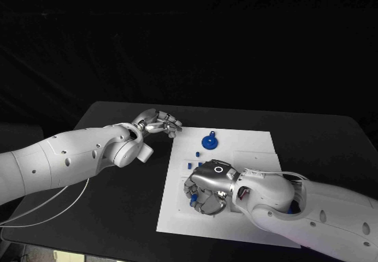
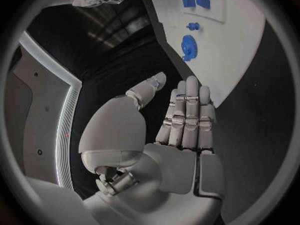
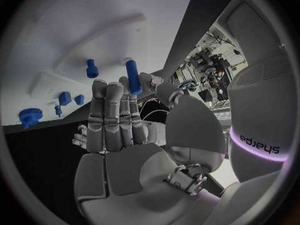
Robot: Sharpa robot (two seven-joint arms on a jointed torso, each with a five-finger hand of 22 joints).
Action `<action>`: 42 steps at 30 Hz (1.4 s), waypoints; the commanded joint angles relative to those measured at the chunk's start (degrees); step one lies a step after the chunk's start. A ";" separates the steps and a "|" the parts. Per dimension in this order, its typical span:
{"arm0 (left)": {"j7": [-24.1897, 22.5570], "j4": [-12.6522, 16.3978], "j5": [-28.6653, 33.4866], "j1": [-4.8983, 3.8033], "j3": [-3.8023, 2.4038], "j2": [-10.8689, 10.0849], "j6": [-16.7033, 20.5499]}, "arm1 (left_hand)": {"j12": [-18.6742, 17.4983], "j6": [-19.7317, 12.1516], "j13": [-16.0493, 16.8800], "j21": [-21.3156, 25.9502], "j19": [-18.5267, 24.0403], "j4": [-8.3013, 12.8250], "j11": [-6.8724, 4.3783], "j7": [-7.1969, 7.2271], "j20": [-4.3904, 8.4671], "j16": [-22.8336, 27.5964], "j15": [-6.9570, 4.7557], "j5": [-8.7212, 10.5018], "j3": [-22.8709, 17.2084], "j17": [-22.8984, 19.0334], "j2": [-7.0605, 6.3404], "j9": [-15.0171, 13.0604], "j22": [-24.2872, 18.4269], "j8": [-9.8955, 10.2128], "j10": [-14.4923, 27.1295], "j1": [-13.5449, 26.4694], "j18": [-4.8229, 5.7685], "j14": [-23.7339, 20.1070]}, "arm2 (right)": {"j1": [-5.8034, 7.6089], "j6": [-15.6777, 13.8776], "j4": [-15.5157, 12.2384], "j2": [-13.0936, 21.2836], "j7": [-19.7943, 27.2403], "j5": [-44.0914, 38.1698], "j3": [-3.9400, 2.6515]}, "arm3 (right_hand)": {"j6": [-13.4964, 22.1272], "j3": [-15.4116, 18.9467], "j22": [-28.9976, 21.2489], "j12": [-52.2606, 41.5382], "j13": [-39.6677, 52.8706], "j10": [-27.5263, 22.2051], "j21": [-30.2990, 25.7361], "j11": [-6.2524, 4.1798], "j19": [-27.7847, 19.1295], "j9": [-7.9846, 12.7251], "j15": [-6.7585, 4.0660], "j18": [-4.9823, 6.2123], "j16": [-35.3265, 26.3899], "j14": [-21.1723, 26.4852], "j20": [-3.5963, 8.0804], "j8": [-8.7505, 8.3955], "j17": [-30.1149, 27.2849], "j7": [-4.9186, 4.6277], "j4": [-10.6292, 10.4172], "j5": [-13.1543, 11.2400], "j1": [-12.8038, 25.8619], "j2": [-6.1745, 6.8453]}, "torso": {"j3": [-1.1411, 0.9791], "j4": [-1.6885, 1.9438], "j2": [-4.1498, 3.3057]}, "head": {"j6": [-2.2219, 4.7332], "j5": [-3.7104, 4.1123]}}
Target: Assemble the parts on the task board
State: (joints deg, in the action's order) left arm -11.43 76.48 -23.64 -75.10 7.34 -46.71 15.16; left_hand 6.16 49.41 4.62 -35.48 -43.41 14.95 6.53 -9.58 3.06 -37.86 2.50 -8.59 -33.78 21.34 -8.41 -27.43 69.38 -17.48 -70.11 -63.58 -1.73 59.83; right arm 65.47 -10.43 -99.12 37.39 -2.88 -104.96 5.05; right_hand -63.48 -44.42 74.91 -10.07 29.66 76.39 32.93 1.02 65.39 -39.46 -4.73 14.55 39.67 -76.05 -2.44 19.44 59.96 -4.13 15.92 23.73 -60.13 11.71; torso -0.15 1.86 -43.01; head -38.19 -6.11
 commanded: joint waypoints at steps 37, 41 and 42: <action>-0.43 0.05 0.38 -0.04 -0.03 0.04 -0.74 | -0.39 -0.42 0.08 0.47 -0.16 -0.22 0.12 -0.02 -0.07 0.52 0.20 0.30 0.01 0.29 0.07 0.08 0.18 0.18 0.31 0.42 -0.24 0.16 | -0.11 -0.06 -0.74 1.13 -2.63 -3.56 0.09 | -1.31 -2.14 1.14 0.01 0.86 1.06 1.37 -0.15 0.30 -0.73 -0.40 0.45 1.03 -0.29 0.42 -0.33 0.62 0.27 -0.02 -2.74 -1.20 0.38 | 0.05 -0.02 0.00 | 0.19 -0.23; -0.41 0.06 0.38 -0.04 -0.03 0.02 -0.72 | -0.40 -0.43 0.08 0.48 -0.16 -0.23 0.12 -0.02 -0.07 0.54 0.20 0.29 0.01 0.32 0.07 0.08 0.19 0.18 0.31 0.42 -0.25 0.16 | -0.10 -0.30 -0.62 1.10 -2.97 -3.93 0.09 | -1.34 -2.30 1.13 0.04 0.91 1.07 1.42 -0.15 0.25 -0.78 -0.40 0.45 1.05 -0.28 0.42 -0.38 0.63 0.27 -0.03 -3.04 -1.24 0.41 | 0.03 -0.01 -0.01 | 0.22 -0.22; -0.41 0.04 0.38 -0.04 -0.03 0.02 -0.69 | -0.40 -0.43 0.08 0.48 -0.16 -0.23 0.12 -0.02 -0.07 0.54 0.20 0.29 0.01 0.32 0.07 0.08 0.19 0.18 0.31 0.42 -0.25 0.16 | -0.10 -0.38 -0.59 1.05 -3.04 -3.98 0.09 | -1.35 -2.33 1.13 0.05 0.92 1.07 1.44 -0.15 0.25 -0.79 -0.40 0.45 1.06 -0.28 0.42 -0.39 0.64 0.27 -0.04 -3.12 -1.25 0.42 | 0.03 -0.01 -0.01 | 0.22 -0.22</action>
State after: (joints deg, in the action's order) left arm -11.40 76.45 -23.62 -75.10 7.34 -46.74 15.11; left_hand 6.16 49.44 4.60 -35.26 -43.41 14.95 6.53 -9.61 3.06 -37.65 2.50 -8.59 -33.79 21.60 -8.42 -27.43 69.52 -17.48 -70.11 -63.59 -1.73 59.83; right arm 65.34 -10.84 -99.94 38.49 -4.86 -107.52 5.20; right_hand -64.44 -46.32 74.91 -10.13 30.49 76.98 34.13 0.82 65.60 -39.93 -4.71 14.19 40.38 -76.48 -2.24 19.10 60.52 -4.00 15.92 20.86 -60.65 12.07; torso -0.10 1.85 -43.01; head -38.00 -6.34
